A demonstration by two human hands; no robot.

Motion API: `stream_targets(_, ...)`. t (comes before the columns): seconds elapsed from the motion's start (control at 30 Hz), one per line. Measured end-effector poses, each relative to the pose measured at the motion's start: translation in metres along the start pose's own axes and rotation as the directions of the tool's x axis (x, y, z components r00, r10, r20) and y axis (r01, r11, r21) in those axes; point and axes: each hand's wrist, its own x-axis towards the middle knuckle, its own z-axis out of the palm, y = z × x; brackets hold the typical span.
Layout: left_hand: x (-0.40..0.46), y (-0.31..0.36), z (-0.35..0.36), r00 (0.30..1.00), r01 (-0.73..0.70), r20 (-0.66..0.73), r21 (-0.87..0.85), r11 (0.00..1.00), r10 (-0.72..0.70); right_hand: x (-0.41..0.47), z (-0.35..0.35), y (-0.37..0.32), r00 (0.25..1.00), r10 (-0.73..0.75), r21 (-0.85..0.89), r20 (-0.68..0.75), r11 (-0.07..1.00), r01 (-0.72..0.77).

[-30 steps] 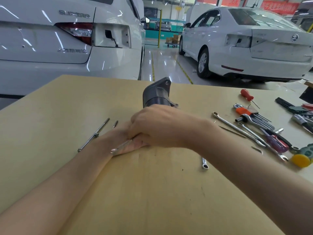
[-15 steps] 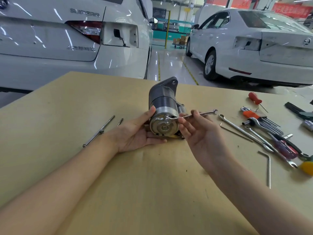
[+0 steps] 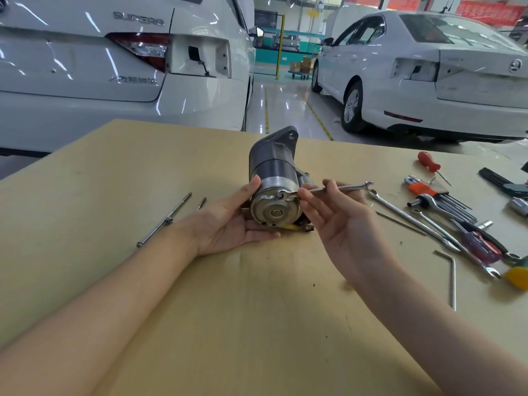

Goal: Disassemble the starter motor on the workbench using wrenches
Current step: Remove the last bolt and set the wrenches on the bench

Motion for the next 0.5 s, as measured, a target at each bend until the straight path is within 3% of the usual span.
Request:
stream_targets(0.1, 0.001, -0.001, -0.001, 1.000, 0.009, 0.022, 0.000, 1.000, -0.009, -0.002, 0.003, -0.005, 0.986, -0.135, -0.195, 0.098, 0.969, 0.152)
stream_targets(0.17, 0.001, -0.001, -0.002, 0.999, 0.009, 0.038, -0.006, 1.000, -0.009, -0.001, 0.011, -0.013, 0.943, -0.241, -0.408, 0.231, 0.856, 0.319)
stream_targets(0.23, 0.002, -0.001, -0.002, 0.999, 0.004, 0.040, -0.043, 0.999, -0.002, 0.000, 0.025, -0.019, 0.849, -0.285, -0.604, 0.445, 0.604, 0.519)
stream_targets(0.27, 0.003, -0.002, -0.005, 1.000, -0.009, 0.026, -0.054, 0.998, 0.010, 0.001, 0.033, -0.020, 0.781, -0.265, -0.667, 0.566, 0.409, 0.622)
stream_targets(0.33, 0.003, -0.004, -0.008, 0.999, -0.040, -0.022, 0.029, 0.999, 0.040, 0.001, 0.048, -0.016, 0.619, -0.084, -0.623, 0.781, -0.045, 0.781)
stream_targets(0.37, 0.002, -0.005, -0.008, 0.997, -0.046, -0.057, 0.142, 0.989, 0.055, 0.000, 0.053, -0.009, 0.551, 0.047, -0.531, 0.833, -0.214, 0.820)
stream_targets(0.43, 0.001, -0.003, -0.007, 0.990, -0.037, -0.123, 0.264, 0.964, 0.072, -0.003, 0.054, 0.006, 0.475, 0.273, -0.364, 0.837, -0.370, 0.854)
stream_targets(0.5, -0.004, 0.001, -0.003, 0.994, 0.008, -0.111, 0.195, 0.981, 0.014, -0.007, 0.047, 0.015, 0.447, 0.370, -0.260, 0.814, -0.456, 0.851)
